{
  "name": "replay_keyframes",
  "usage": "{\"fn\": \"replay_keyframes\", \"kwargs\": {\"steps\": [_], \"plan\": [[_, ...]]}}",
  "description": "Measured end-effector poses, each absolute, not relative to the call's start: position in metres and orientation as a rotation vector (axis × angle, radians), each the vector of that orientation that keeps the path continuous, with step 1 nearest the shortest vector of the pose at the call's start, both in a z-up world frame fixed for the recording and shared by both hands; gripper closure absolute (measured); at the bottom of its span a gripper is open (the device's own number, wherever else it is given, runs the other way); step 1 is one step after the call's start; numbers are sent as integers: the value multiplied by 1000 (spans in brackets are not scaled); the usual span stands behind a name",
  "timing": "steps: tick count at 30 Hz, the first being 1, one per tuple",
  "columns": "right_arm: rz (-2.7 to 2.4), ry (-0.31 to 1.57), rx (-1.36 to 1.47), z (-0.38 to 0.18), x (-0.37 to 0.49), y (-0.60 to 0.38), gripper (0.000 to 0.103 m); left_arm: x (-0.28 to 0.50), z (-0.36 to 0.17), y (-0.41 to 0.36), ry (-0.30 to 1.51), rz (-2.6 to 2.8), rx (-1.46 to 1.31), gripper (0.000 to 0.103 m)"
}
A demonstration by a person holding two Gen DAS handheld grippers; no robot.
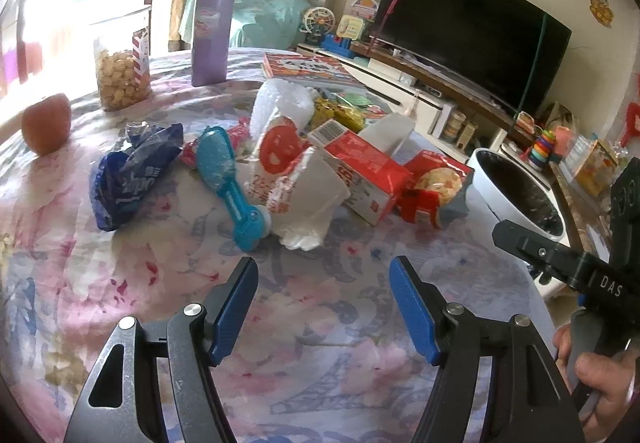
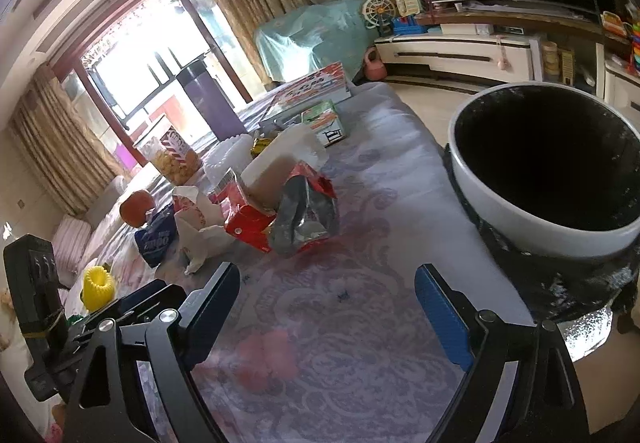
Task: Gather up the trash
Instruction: 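Move both tools back over the table toward the remaining trash, then grasp the white plastic bag with the left tool while the right tool grasps a red wrapper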
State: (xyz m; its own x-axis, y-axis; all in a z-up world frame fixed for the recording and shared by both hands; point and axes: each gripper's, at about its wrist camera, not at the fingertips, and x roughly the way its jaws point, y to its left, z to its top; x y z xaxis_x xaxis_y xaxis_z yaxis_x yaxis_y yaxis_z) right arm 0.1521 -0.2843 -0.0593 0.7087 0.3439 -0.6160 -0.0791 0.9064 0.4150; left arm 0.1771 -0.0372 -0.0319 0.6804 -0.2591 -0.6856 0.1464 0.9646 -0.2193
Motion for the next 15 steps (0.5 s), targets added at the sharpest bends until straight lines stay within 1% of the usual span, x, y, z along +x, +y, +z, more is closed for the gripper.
{"fn": "replay_keyframes", "kwargs": {"steps": [15], "plan": [[254,755,341,-65,192,-274,13,225,-33,-40,782,-205,-72,35]]}}
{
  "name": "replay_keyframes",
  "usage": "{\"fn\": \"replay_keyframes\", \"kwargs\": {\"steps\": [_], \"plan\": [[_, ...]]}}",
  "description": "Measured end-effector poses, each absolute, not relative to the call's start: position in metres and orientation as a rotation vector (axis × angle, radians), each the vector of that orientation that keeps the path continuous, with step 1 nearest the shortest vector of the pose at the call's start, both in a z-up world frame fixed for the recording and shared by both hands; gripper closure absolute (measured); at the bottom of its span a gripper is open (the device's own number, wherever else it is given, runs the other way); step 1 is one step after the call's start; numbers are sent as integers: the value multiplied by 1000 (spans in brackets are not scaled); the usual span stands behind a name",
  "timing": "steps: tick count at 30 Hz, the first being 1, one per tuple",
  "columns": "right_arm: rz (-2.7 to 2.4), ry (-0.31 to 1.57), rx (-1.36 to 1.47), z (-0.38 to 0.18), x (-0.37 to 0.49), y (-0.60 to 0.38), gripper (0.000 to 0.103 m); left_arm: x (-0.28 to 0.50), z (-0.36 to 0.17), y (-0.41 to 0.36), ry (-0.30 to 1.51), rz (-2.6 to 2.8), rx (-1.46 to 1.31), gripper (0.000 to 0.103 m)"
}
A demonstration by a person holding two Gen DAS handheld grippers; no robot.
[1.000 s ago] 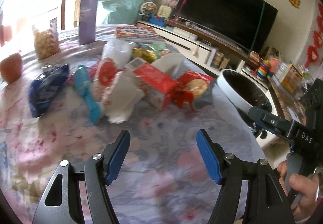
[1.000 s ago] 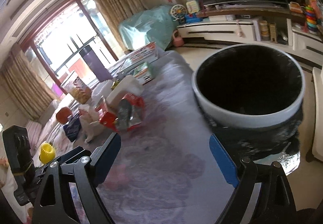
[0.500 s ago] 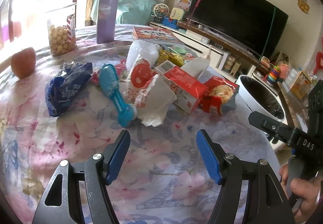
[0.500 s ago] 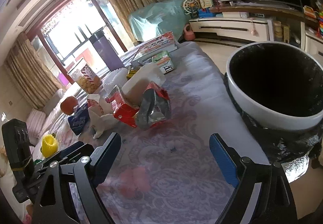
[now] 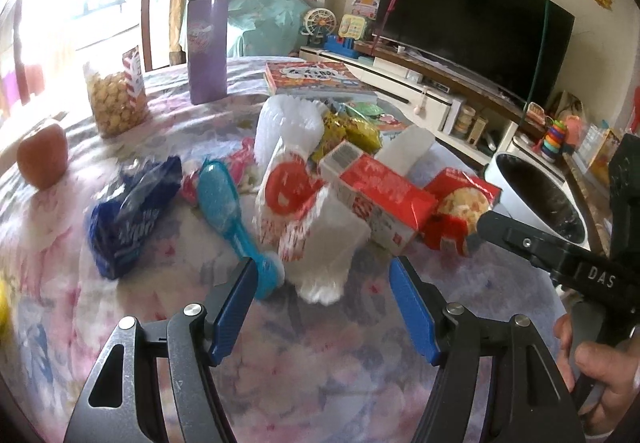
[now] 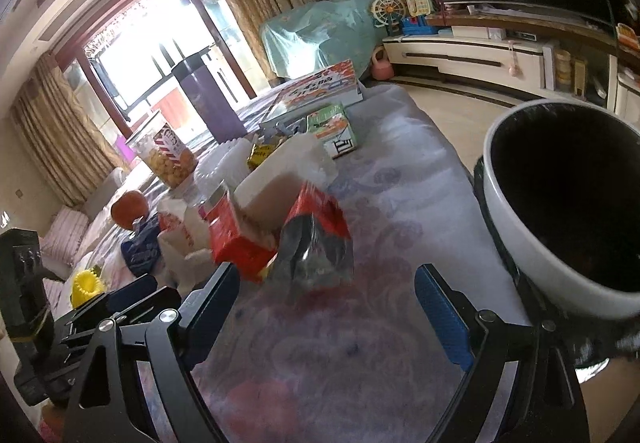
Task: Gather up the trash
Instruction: 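Grasp the white plastic bag with the left tool while the right tool grasps a red wrapper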
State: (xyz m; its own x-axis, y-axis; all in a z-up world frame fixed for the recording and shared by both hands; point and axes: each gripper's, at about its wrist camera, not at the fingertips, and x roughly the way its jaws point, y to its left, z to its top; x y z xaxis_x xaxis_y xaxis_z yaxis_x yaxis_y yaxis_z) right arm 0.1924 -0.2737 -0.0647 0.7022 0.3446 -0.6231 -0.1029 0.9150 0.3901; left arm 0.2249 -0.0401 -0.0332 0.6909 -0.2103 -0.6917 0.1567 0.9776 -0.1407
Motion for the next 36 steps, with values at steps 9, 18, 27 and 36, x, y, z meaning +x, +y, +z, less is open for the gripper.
{"fn": "replay_keyframes", "kwargs": {"steps": [9,18,27,36], "plan": [[262,797,304,-77,215,-267,69,248,-45,-42,794,-243,-91,60],[275,779,326,-72,189,-276,84,231,-43,-36,778,-279,-134,65],[254,760,356,-64,163,-298,84,212,-36,-56,772,-382,-131,66],[204,723,379,-52,142,-325,84,219,-34,-79,772,-468,-114,66]]}}
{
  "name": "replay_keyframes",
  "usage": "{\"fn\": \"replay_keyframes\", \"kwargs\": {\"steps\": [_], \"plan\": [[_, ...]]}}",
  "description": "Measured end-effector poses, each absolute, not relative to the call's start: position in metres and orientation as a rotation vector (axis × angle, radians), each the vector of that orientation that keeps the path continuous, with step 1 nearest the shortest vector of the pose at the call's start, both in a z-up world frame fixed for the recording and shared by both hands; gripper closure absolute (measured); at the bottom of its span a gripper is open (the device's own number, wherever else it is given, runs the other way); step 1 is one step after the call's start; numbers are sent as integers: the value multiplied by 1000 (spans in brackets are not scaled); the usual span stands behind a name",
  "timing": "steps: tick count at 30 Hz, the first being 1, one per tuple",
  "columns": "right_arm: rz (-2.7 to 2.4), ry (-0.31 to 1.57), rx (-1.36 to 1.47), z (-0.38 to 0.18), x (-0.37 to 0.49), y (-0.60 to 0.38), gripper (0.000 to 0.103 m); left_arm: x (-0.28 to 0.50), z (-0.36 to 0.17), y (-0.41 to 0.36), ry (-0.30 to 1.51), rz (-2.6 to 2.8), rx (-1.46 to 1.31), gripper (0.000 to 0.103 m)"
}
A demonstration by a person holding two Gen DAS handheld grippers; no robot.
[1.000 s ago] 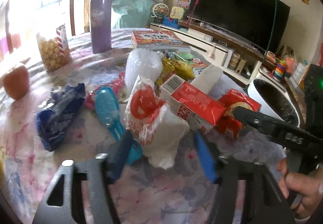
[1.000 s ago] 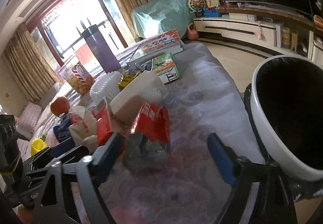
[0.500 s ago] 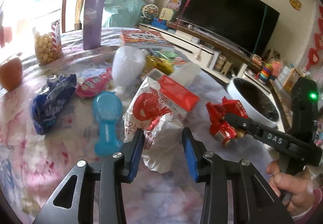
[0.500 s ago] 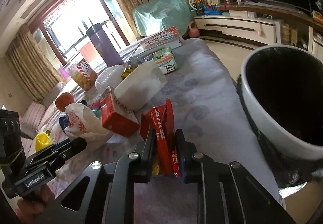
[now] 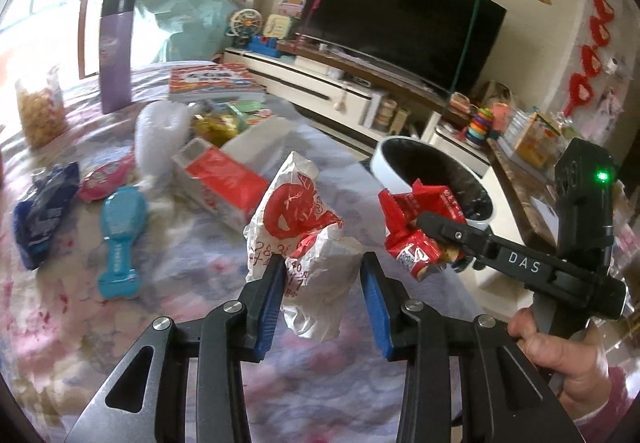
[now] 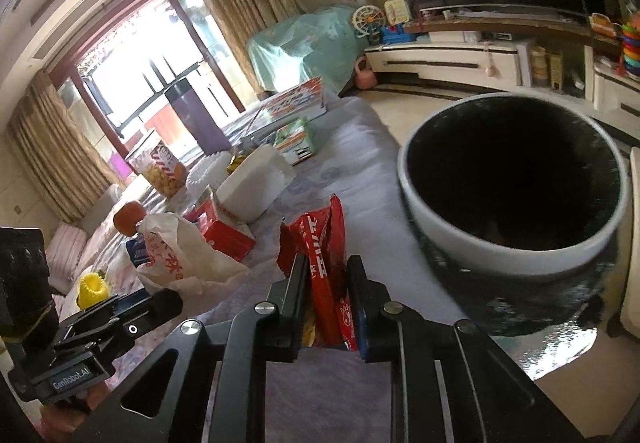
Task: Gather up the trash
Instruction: 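Grasp the white plastic bag with the left tool while the right tool grasps a red wrapper, then carry both items over the bin and open both tools to release them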
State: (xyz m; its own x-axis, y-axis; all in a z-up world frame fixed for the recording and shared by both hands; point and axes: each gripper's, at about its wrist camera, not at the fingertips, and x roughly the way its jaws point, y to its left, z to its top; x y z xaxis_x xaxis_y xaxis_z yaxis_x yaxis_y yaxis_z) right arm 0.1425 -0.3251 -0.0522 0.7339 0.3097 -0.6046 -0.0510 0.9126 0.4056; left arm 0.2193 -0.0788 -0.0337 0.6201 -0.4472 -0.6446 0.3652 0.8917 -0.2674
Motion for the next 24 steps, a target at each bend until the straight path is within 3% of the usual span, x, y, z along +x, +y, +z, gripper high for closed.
{"fn": "replay_keyframes", "kwargs": {"steps": [24], "plan": [[42,659,441,-41,117,-408,84,260,-39,-155,787,-604,-66,66]]}}
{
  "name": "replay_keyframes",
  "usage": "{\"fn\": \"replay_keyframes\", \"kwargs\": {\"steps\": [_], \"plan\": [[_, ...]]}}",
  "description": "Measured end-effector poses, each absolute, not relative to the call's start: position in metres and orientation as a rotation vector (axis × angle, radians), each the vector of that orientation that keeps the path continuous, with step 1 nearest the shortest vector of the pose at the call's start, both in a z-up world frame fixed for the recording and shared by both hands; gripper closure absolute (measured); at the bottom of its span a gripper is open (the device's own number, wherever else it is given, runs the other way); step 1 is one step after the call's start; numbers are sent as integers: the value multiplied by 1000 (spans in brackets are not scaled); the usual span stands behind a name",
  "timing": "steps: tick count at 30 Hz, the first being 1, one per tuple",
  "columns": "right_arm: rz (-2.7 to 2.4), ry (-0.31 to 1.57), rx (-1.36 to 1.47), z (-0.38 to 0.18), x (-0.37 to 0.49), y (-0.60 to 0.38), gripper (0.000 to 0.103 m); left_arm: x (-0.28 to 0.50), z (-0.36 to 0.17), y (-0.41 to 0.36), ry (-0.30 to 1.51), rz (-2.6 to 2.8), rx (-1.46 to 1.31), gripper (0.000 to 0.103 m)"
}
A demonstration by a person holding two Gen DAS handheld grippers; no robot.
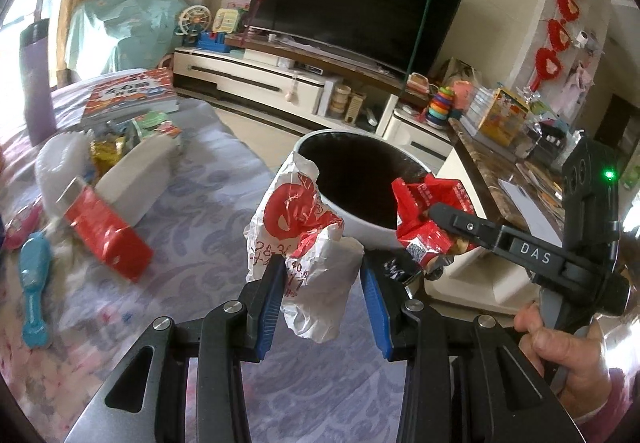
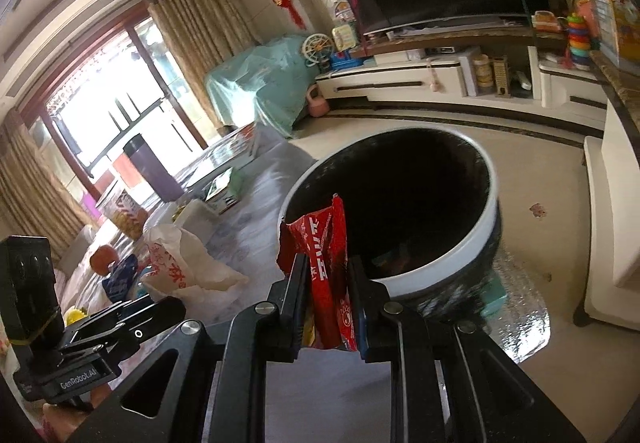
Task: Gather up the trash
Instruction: 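Carry both items over the bin and open both tools to release them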
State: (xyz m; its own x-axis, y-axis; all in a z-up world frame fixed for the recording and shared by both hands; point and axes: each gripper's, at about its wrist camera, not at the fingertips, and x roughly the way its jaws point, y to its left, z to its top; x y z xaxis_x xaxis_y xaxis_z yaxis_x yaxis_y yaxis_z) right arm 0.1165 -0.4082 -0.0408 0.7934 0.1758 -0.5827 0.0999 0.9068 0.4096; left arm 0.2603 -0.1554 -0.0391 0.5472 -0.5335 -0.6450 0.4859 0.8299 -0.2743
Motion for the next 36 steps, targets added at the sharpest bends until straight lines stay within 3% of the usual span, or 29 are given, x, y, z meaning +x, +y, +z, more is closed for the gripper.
{"fn": "replay_keyframes", "kwargs": {"steps": [36], "plan": [[-37,742,412,-41,165,-465,84,326,-33,-243,832,-659,19,65]]}}
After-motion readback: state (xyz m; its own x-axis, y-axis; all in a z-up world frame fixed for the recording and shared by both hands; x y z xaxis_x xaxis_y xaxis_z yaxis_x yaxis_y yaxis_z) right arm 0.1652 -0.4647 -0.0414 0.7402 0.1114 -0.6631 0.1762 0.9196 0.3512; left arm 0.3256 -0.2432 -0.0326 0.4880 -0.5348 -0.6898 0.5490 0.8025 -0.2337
